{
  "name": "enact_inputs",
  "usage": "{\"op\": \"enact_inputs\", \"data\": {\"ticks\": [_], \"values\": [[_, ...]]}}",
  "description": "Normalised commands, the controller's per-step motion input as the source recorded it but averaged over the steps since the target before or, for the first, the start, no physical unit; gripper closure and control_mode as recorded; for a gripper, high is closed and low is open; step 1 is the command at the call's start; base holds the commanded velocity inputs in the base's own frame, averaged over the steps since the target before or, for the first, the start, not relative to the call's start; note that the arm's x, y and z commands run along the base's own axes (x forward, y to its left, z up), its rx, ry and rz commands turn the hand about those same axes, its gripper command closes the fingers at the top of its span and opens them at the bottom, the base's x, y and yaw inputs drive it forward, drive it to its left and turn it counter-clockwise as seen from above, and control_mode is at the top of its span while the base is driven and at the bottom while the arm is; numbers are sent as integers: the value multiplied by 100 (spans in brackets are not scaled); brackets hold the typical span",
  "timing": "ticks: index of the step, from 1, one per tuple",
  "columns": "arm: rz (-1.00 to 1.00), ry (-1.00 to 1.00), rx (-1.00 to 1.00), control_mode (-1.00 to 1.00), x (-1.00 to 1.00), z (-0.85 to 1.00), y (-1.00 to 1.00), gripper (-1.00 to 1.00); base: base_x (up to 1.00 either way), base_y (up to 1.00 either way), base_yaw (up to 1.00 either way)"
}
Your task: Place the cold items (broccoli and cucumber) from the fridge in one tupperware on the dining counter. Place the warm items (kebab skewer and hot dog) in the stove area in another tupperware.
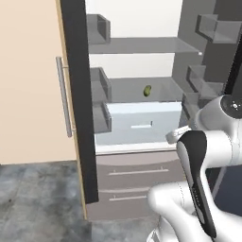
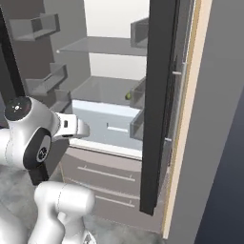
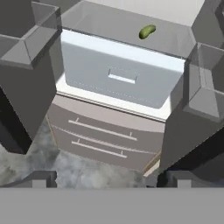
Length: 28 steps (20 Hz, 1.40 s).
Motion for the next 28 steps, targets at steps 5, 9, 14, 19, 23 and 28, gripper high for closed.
{"op": "enact_inputs", "data": {"ticks": [5,9,14,19,23,28], "values": [[0,0,0,100,0,0,0,-100,100,-12,0],[0,0,0,100,0,0,0,-100,83,-1,0],[-2,5,0,-100,23,0,-1,-100,10,0,0],[-21,-7,0,-100,-2,0,-1,-100,0,0,0],[-28,-9,0,-100,16,0,-11,-100,0,0,0],[-12,-4,8,-100,90,0,-47,-100,0,0,0]]}}
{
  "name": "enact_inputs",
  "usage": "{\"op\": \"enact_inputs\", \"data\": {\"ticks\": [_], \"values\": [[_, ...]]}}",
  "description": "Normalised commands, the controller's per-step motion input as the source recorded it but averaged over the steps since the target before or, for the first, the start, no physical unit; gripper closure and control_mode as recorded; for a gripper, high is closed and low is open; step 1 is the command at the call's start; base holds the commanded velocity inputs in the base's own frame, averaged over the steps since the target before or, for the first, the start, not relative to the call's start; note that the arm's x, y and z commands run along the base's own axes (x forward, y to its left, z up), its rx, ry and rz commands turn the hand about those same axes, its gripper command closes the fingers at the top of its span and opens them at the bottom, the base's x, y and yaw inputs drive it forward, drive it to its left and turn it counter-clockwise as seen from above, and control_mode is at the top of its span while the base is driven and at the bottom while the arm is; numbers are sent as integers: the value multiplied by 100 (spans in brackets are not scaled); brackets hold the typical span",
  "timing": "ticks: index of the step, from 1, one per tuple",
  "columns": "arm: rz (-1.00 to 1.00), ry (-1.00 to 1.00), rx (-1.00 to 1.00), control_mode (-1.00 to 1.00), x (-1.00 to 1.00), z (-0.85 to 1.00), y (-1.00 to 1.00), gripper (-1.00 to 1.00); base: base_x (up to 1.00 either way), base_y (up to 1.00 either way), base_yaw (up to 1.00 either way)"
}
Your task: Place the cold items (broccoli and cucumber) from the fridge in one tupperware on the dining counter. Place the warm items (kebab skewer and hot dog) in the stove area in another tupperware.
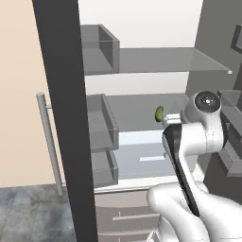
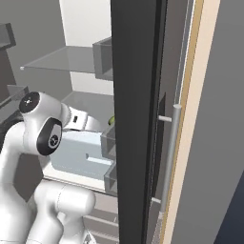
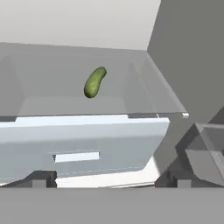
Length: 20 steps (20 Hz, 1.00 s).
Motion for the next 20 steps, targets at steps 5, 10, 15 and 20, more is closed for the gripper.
{"op": "enact_inputs", "data": {"ticks": [5,10,15,20], "values": [[1,8,8,-100,100,0,-43,-100,0,0,0],[0,1,5,-100,100,-22,-5,-100,0,0,0],[0,10,0,-100,100,-39,30,-100,0,0,0],[0,5,0,-100,90,-45,11,-100,0,0,0]]}}
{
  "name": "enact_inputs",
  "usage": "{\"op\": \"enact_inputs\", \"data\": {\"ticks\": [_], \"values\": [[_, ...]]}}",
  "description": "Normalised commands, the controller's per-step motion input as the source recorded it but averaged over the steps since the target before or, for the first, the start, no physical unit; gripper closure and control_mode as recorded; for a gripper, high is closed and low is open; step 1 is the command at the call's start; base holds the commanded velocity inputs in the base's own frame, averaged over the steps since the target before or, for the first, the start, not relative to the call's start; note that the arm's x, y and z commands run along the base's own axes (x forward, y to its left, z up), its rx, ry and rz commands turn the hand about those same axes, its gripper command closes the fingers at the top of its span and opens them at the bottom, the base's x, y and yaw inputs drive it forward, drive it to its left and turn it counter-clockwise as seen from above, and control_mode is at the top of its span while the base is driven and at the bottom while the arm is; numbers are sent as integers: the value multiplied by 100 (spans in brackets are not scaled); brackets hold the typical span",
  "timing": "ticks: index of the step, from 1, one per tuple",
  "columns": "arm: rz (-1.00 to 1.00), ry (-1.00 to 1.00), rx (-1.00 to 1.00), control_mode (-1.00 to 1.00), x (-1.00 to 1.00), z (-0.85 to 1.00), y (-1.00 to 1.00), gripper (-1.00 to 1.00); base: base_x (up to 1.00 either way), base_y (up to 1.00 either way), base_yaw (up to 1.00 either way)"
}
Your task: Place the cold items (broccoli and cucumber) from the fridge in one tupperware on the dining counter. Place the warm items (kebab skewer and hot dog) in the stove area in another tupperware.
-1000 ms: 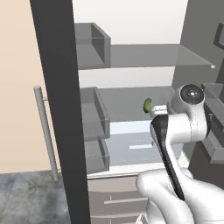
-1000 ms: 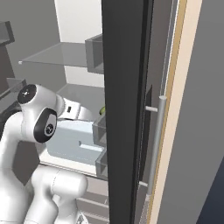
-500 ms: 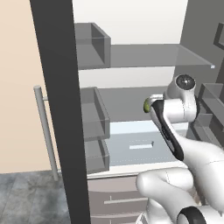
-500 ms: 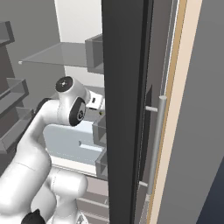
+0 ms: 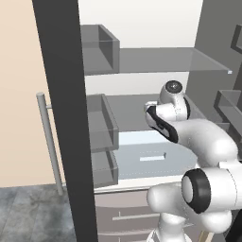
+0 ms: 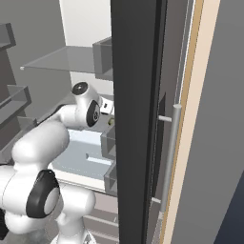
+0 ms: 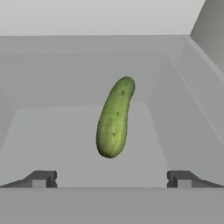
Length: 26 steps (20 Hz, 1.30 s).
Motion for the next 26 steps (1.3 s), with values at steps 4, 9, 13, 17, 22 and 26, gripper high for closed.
{"op": "enact_inputs", "data": {"ticks": [4,9,13,17,22,26], "values": [[0,10,2,-100,76,-34,-12,-100,0,0,0],[0,7,7,-100,56,-43,-38,-100,0,0,0],[0,3,5,-100,43,-41,-24,-100,0,0,0],[-1,0,0,-100,39,-37,12,-100,0,0,0],[-5,0,0,-100,25,-32,38,-100,0,0,0],[-15,5,8,-100,-11,-40,10,100,0,0,0]]}}
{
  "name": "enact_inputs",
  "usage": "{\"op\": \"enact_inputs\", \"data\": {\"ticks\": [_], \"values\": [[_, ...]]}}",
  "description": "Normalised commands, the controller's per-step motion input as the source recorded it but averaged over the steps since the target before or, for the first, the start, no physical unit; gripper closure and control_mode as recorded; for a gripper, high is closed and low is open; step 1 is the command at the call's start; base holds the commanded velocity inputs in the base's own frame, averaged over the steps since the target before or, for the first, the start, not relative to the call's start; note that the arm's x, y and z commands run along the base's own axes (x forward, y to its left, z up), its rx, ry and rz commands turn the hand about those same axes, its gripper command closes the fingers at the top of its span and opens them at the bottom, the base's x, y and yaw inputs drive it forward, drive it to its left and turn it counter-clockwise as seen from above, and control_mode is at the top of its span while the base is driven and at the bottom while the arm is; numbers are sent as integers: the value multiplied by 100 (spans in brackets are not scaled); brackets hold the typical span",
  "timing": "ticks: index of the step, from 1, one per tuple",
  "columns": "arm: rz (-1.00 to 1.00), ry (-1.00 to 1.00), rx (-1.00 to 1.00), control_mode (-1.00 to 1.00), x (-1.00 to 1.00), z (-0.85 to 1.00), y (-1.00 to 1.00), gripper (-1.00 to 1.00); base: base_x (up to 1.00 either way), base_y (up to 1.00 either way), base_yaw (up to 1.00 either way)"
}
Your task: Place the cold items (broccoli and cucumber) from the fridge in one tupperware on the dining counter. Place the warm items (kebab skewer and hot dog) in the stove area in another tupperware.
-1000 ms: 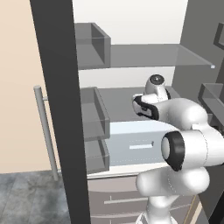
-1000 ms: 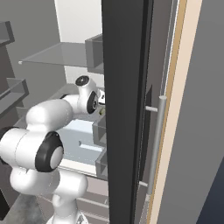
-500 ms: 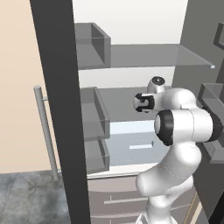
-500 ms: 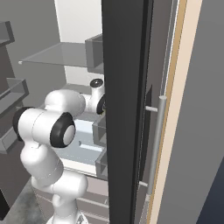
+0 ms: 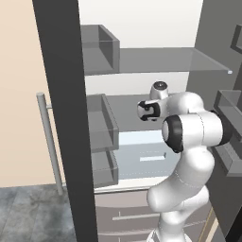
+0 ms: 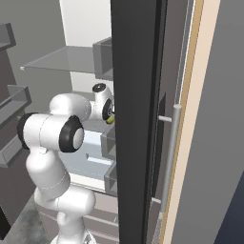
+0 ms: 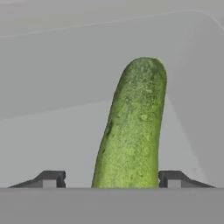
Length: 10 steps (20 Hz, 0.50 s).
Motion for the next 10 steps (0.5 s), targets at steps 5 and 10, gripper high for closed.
{"op": "enact_inputs", "data": {"ticks": [5,10], "values": [[-28,14,18,-100,-61,-43,0,100,0,0,0],[-29,10,9,-100,-54,-42,1,100,0,0,0]]}}
